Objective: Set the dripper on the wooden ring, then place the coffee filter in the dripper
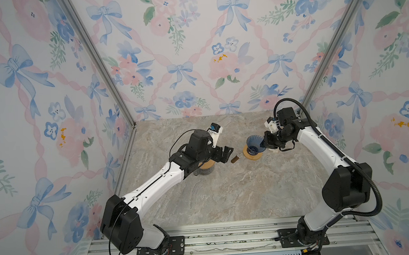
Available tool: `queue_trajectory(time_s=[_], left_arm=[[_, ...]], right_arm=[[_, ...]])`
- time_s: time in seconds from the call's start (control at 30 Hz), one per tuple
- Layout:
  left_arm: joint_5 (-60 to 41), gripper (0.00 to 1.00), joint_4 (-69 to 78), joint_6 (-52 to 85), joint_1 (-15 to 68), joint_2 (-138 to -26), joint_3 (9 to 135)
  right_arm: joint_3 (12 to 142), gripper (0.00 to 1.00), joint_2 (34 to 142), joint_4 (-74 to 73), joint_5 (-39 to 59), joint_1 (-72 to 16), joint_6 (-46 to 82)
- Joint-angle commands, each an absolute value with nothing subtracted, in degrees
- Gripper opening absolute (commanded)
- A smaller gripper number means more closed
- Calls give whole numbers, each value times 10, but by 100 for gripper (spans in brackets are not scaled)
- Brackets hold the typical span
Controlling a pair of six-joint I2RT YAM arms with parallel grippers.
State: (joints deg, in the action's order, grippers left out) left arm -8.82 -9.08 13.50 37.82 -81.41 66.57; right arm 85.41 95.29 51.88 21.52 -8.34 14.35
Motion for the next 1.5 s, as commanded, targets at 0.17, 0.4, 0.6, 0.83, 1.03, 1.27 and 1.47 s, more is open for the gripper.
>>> queue_trajectory(time_s=[0.17, 0.4, 0.6, 0.83, 1.03, 1.27, 1.47], left_arm=[[-84, 98, -93, 138, 375, -814, 676], [-85, 98, -95, 136, 375, -820, 691], [-88, 98, -101, 137, 377, -828, 708], [-78, 98, -111, 138, 388, -842, 732], [-67, 97, -134, 143, 404, -880, 775], [-64, 92, -151, 176, 415, -930, 822], [-67, 83, -159, 206, 417, -967, 843]], right_arm=[[884, 8, 986, 560, 167, -96, 125], [903, 8, 1006, 581, 172, -119, 114], [907, 9, 1016, 574, 187, -137, 121], [913, 12, 1013, 564, 199, -141, 126], [928, 18, 999, 553, 200, -138, 127], [920, 32, 967, 527, 200, -119, 132], [900, 32, 935, 508, 198, -104, 125]])
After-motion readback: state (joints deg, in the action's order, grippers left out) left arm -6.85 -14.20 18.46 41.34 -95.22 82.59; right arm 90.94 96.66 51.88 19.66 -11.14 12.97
